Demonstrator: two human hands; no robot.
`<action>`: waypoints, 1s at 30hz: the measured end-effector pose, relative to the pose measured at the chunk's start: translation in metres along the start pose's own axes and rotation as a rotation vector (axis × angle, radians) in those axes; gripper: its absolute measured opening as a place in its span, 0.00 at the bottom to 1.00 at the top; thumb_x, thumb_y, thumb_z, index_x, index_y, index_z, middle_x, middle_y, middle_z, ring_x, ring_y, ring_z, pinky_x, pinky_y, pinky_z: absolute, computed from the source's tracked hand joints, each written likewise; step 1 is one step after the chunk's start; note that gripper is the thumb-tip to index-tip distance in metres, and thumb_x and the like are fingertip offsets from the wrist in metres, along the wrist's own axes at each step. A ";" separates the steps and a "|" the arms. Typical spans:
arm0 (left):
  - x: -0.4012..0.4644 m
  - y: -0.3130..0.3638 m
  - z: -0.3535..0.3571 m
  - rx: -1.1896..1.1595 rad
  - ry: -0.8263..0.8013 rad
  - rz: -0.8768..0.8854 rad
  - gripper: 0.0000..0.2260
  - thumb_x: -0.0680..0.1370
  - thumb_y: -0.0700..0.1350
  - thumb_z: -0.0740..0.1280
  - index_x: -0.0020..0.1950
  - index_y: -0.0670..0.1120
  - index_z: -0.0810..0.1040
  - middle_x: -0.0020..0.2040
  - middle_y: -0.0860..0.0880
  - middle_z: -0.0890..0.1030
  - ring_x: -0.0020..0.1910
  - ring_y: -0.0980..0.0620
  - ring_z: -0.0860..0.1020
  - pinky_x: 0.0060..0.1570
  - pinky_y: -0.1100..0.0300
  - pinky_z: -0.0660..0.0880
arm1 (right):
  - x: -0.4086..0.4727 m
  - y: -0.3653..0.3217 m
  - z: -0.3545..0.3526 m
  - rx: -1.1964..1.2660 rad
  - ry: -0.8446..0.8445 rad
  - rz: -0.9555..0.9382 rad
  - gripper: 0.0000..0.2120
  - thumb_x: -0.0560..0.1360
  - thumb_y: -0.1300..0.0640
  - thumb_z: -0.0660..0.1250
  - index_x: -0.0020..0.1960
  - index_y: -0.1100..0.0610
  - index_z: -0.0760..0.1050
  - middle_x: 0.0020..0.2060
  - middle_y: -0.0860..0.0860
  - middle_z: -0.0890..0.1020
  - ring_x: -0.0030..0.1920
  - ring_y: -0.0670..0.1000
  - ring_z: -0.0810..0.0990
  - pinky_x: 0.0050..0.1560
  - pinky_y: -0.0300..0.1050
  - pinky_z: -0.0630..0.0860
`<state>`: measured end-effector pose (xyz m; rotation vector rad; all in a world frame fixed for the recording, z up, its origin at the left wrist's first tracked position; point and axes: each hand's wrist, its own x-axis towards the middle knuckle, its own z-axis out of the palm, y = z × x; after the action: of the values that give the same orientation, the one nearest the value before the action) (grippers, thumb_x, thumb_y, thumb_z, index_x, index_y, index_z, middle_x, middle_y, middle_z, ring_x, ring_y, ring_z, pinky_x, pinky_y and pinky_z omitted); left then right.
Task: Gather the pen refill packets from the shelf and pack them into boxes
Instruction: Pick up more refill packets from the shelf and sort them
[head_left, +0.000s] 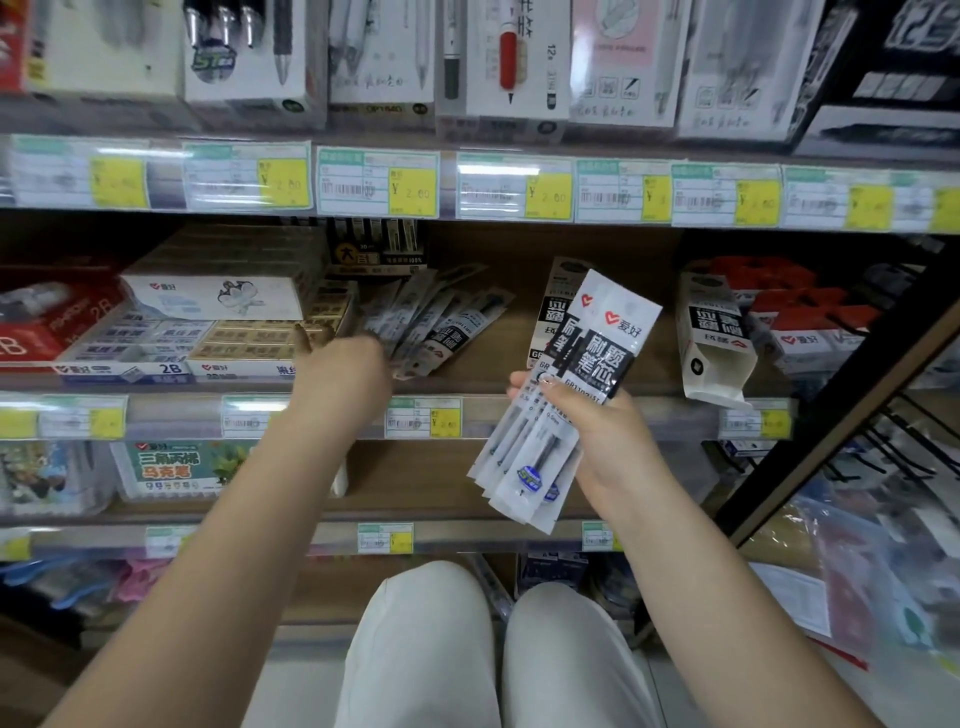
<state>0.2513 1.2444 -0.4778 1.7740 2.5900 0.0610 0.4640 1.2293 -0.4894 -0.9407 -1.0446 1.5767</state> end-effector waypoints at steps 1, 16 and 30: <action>0.000 0.001 0.003 0.016 0.012 0.006 0.09 0.79 0.39 0.58 0.55 0.42 0.74 0.56 0.38 0.79 0.66 0.37 0.70 0.73 0.39 0.45 | 0.000 0.000 0.001 -0.003 -0.001 0.003 0.08 0.78 0.65 0.61 0.54 0.58 0.77 0.47 0.52 0.85 0.50 0.49 0.84 0.49 0.46 0.79; 0.003 -0.002 0.006 -0.043 0.235 0.031 0.09 0.74 0.33 0.65 0.51 0.43 0.79 0.34 0.47 0.72 0.36 0.45 0.73 0.34 0.55 0.70 | -0.002 0.000 -0.002 -0.013 0.037 0.027 0.08 0.78 0.63 0.62 0.56 0.57 0.76 0.48 0.51 0.85 0.48 0.48 0.84 0.48 0.46 0.78; -0.010 -0.024 -0.022 -0.554 1.022 0.243 0.10 0.77 0.31 0.55 0.54 0.32 0.74 0.48 0.33 0.75 0.43 0.44 0.70 0.36 0.57 0.65 | -0.008 -0.004 0.005 -0.188 0.055 -0.069 0.07 0.78 0.62 0.63 0.51 0.54 0.78 0.47 0.49 0.85 0.49 0.48 0.84 0.55 0.53 0.78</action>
<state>0.2317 1.2259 -0.4564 2.0851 2.3160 1.8990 0.4623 1.2214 -0.4837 -1.0574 -1.1884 1.4063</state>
